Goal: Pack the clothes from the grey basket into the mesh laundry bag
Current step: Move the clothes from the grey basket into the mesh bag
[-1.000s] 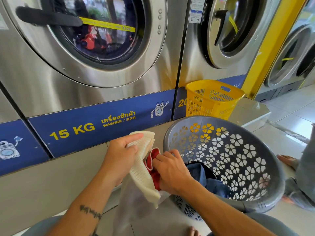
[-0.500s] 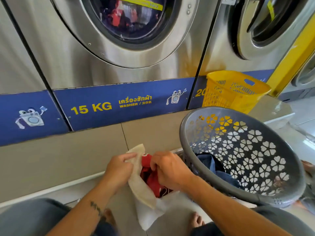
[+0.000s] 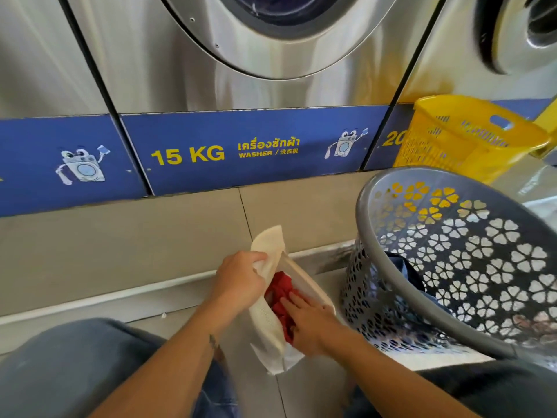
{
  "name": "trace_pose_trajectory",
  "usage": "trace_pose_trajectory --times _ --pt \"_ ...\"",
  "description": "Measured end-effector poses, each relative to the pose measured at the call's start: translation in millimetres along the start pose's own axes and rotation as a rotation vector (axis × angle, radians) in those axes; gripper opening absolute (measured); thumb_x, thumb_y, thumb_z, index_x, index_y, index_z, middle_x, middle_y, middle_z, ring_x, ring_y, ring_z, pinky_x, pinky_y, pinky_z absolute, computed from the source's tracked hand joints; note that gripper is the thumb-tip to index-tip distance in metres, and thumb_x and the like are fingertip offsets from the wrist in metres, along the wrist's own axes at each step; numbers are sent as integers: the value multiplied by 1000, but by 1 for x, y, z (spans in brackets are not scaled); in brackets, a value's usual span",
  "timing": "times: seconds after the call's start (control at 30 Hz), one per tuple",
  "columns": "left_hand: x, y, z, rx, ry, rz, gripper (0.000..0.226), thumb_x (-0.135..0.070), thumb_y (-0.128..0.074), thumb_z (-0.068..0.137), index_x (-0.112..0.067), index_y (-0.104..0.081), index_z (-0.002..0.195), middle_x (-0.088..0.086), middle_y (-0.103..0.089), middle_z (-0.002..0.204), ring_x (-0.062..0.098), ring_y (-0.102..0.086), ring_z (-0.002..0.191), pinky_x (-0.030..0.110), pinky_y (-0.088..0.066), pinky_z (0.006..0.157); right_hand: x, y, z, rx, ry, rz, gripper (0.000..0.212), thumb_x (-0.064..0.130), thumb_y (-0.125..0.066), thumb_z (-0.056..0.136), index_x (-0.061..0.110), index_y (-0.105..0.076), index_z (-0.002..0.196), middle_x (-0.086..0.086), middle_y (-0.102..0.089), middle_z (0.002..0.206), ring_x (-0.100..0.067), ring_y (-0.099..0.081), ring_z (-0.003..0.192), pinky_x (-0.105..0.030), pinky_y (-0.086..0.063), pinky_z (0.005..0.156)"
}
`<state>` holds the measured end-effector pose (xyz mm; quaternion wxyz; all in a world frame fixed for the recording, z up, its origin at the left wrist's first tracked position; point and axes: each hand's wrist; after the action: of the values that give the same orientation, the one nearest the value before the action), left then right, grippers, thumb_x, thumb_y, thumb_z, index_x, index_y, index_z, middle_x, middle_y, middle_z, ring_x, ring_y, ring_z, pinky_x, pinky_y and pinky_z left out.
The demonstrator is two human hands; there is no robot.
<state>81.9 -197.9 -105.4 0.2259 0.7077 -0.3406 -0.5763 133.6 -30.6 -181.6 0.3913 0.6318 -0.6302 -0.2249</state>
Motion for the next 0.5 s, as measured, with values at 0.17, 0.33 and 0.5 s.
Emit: trace_pose_trajectory --times 0.17,0.33,0.5 --pt "0 -9 4 29 -80 80 50 -11 -49 90 -31 -58 135 0 -58 136 25 -53 123 34 -45 101 -9 16 -6 -110 -8 149 74 36 -47 91 33 -17 159 7 -14 167 -28 -21 150 -48 -26 121" --pt "0 -8 2 34 -71 141 55 -16 -58 89 -30 -51 141 -2 -52 142 24 -47 129 35 -40 105 -1 55 -28 -198 36 303 66 22 -54 86 33 -36 148 2 -46 149 -29 -48 131 -43 -45 106" --pt "-5 -8 -3 24 -53 138 55 -10 -56 86 -28 -55 138 2 -55 137 26 -51 124 33 -42 98 4 103 -65 -259 122 422 55 16 -57 92 29 -47 145 3 -53 145 -19 -50 131 -23 -39 102"
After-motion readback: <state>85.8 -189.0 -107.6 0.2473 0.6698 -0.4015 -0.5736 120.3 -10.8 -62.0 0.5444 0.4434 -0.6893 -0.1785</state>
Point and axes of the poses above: each hand's wrist, its own z-axis towards the middle knuckle, its own y-axis out of the back of the hand, x = y × z
